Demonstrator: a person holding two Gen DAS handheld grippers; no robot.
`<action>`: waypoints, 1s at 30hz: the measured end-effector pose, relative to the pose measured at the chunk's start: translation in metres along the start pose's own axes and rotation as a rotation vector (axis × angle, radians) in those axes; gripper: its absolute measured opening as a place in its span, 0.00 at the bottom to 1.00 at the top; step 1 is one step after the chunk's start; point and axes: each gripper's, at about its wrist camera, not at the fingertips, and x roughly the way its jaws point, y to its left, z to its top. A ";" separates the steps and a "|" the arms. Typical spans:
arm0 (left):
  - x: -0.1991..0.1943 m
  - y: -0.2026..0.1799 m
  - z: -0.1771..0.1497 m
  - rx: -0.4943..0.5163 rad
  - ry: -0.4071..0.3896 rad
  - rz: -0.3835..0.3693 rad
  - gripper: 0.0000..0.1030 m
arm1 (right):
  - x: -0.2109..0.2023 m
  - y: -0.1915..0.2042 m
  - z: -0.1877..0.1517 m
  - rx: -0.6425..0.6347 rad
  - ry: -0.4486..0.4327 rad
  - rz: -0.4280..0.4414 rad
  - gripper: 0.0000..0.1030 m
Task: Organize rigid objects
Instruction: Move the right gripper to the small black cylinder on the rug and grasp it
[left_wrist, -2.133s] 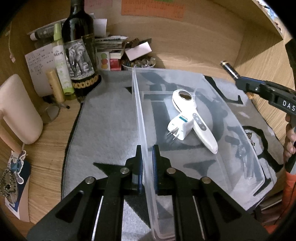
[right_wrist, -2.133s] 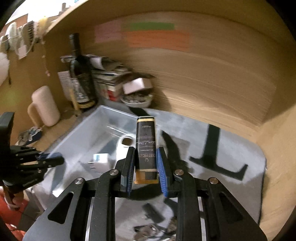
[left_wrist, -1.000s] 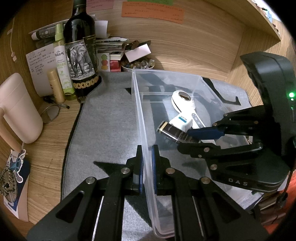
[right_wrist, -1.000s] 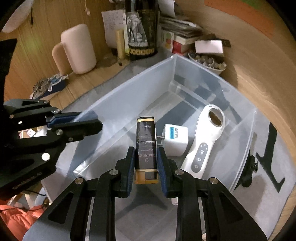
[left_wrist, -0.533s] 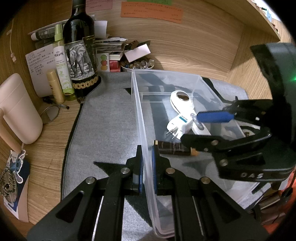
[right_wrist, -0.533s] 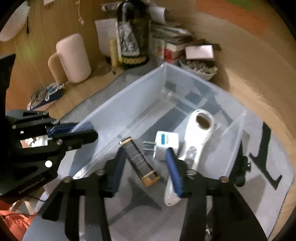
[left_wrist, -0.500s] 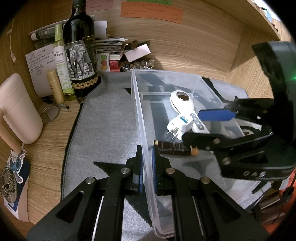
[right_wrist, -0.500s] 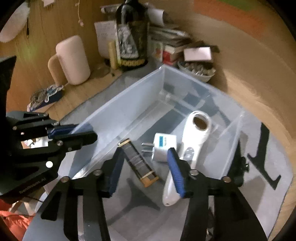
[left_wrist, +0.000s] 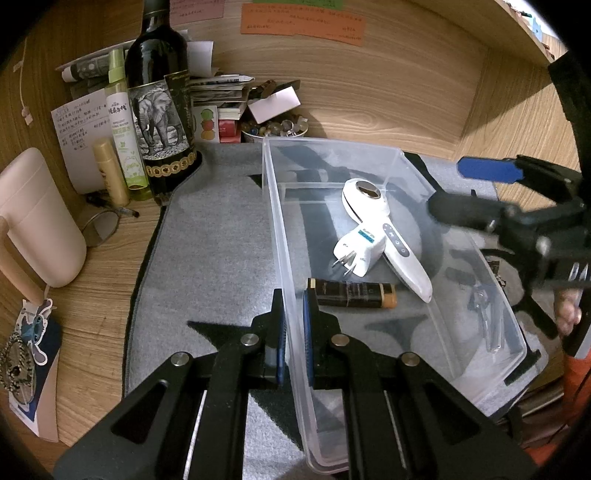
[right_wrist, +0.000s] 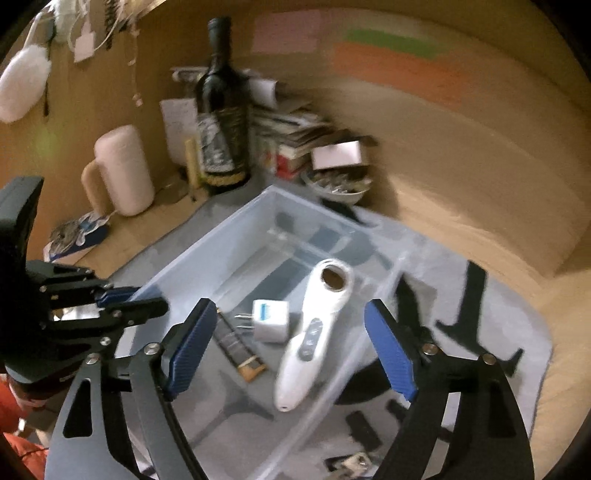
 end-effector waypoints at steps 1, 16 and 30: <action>0.000 0.000 0.000 -0.001 0.001 -0.001 0.08 | -0.003 -0.005 0.000 0.015 -0.006 -0.011 0.78; 0.003 0.000 -0.001 -0.002 0.007 -0.005 0.08 | -0.010 -0.096 -0.017 0.206 -0.006 -0.173 0.78; 0.003 0.000 -0.001 0.000 0.009 -0.004 0.08 | 0.065 -0.120 -0.042 0.232 0.196 -0.125 0.56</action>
